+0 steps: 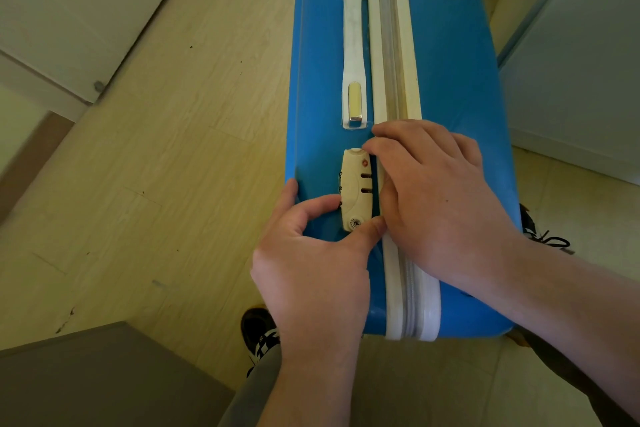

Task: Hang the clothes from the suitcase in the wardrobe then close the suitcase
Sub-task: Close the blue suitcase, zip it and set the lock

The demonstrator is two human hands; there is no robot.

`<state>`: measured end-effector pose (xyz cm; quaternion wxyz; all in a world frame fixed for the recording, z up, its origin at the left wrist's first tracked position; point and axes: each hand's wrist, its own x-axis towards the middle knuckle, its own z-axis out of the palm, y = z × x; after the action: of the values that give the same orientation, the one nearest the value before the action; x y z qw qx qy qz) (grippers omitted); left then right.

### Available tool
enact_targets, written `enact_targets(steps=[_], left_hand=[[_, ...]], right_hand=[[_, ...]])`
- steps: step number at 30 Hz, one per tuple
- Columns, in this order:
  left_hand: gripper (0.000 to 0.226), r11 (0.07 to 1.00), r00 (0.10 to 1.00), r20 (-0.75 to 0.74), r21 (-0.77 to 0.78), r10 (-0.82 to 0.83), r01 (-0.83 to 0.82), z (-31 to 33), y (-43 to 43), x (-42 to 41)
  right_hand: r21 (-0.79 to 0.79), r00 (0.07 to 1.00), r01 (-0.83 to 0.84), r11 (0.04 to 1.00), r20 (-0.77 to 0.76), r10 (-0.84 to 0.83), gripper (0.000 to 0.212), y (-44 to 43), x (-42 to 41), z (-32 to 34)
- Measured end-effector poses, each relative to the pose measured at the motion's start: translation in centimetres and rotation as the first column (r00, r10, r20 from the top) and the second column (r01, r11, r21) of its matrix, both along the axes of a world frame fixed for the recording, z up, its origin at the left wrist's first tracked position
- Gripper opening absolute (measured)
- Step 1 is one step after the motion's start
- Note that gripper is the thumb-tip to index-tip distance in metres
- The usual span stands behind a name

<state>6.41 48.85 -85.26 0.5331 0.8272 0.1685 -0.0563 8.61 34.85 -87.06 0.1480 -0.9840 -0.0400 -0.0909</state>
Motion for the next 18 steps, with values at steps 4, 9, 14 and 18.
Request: enact_targets(steps=[4,9,14,18], left_hand=[[0.051,1.000,1.000,0.007,0.019,0.017,-0.017,0.01,0.00,0.28],[0.046,1.000,1.000,-0.020,0.019,0.002,-0.001,0.10,0.08,0.28],[0.041,1.000,1.000,-0.019,-0.022,0.005,-0.005,0.13,-0.05,0.16],[0.042,0.999,1.000,-0.021,-0.036,0.009,-0.010,0.02,0.01,0.15]], right_hand=[[0.002,1.000,0.006,1.000,0.007,-0.006,0.044,0.00,0.03,-0.02],[-0.003,1.000,0.003,1.000,0.009,-0.003,0.045,-0.07,0.03,-0.03],[-0.001,1.000,0.009,1.000,0.008,-0.009,0.045,0.00,0.03,-0.01],[0.003,1.000,0.004,1.000,-0.002,-0.004,0.046,-0.04,0.04,0.04]])
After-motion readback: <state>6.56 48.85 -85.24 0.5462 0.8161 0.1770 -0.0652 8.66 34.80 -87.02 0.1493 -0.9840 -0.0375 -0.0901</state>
